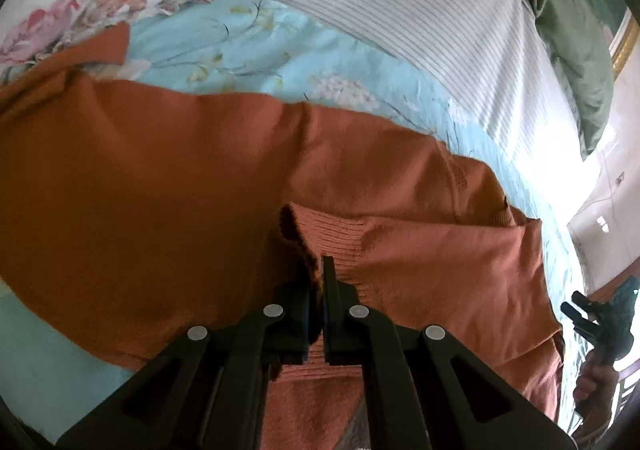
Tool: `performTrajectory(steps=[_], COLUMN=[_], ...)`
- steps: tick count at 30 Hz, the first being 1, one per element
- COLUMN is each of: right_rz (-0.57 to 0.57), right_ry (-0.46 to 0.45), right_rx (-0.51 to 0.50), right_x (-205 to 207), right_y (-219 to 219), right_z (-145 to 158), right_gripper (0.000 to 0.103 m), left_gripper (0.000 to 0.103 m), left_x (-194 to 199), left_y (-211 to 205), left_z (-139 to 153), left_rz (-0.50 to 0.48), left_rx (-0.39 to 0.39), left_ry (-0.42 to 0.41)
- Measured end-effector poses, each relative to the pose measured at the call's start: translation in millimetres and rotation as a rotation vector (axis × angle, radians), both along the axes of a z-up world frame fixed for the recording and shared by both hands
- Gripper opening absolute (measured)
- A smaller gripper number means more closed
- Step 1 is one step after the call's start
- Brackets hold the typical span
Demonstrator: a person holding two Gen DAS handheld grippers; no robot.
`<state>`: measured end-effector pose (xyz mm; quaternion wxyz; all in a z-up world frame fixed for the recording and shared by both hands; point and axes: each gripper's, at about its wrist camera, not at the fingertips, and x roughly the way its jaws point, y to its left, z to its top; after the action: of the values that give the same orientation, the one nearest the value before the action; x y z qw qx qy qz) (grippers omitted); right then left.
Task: Fold small clothes
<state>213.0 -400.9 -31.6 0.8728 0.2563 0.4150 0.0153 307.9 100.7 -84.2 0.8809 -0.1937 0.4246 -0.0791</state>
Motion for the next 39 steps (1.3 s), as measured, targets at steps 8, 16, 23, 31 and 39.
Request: performTrajectory(steps=[8, 16, 23, 31, 39], right_rz=[0.062, 0.01, -0.062, 0.039, 0.011], right_ry=[0.054, 0.018, 0.067, 0.065, -0.097], right_rx=[0.004, 0.032, -0.087, -0.134, 0.154], right_x=[43.3, 27.9, 20.6, 0.3, -50.9], right_y=[9.1, -17.4, -10.6, 20.2, 16.2], right_z=[-31.9, -15.4, -16.6, -22.9, 14.2], right_gripper=[0.048, 0.009, 0.017, 0.026, 0.085], left_gripper=[0.002, 0.002, 0.003, 0.006, 0.016], left_x=[-2.6, -7.4, 4.1, 1.7, -17.4], left_y=[-3.9, -31.0, -27.9, -24.4, 37.3], left_z=[-2.1, 12.2, -8.8, -6.8, 29.4], left_rz=[0.016, -0.066, -0.045, -0.035, 0.164], left_rx=[0.052, 0.093, 0.078, 0.08, 0.196], left_ry=[0.023, -0.012, 0.04, 0.041, -0.007])
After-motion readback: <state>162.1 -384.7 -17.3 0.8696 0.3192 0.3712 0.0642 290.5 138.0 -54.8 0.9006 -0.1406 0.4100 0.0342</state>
